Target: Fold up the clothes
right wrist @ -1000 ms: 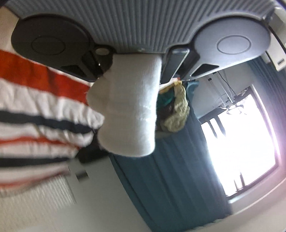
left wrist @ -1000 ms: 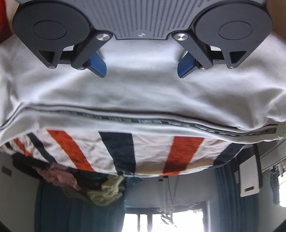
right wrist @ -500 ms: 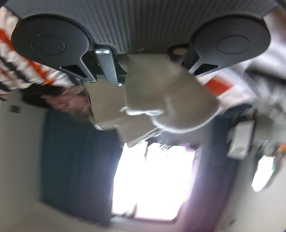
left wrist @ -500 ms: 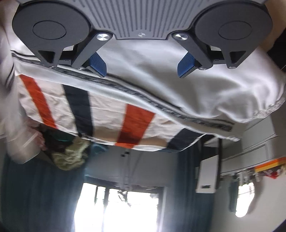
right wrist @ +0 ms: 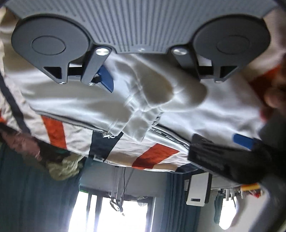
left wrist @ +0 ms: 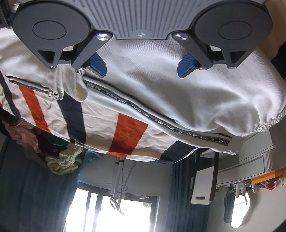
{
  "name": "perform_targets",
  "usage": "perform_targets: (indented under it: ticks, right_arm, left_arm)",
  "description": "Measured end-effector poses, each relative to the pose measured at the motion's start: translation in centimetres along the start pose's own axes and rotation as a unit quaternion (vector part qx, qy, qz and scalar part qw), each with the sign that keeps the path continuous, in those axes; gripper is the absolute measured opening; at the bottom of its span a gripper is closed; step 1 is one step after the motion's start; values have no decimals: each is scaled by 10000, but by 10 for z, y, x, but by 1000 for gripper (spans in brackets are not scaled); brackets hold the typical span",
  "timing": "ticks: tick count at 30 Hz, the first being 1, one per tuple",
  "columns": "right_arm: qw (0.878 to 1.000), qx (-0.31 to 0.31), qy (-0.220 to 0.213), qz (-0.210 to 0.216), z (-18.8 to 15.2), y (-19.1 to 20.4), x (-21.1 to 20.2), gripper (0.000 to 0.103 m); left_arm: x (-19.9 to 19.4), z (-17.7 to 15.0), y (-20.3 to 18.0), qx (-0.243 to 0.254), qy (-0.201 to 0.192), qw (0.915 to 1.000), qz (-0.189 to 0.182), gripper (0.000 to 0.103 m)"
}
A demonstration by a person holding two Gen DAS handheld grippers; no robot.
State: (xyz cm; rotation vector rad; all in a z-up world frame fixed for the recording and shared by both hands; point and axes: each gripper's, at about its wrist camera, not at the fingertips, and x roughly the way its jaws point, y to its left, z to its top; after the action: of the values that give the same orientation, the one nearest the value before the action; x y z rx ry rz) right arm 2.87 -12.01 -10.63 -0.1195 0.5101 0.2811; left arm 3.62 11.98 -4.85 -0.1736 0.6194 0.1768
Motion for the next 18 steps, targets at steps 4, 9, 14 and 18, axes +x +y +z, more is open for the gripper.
perform_targets:
  ticks: [4,9,14,18]
  right_arm:
    - [9973,580,89,432,2,-7,-38,70]
    - [9893,1427,-230,222,5,-40,-81,70]
    - [9803,1898,-245,-492,5,-76,-78,70]
    - [9760,1995,59,-874,-4,-91,-52,45]
  left_arm:
    - [-11,0,3,-132,-63,9995,-286,88]
    - [-29,-7,-5,-170,-116,9955,-924,88]
    - [-41,-20,-31,462,-180,9930,-1076,88]
    - [-33,-32,-49,935,-9,9901,-1043,88]
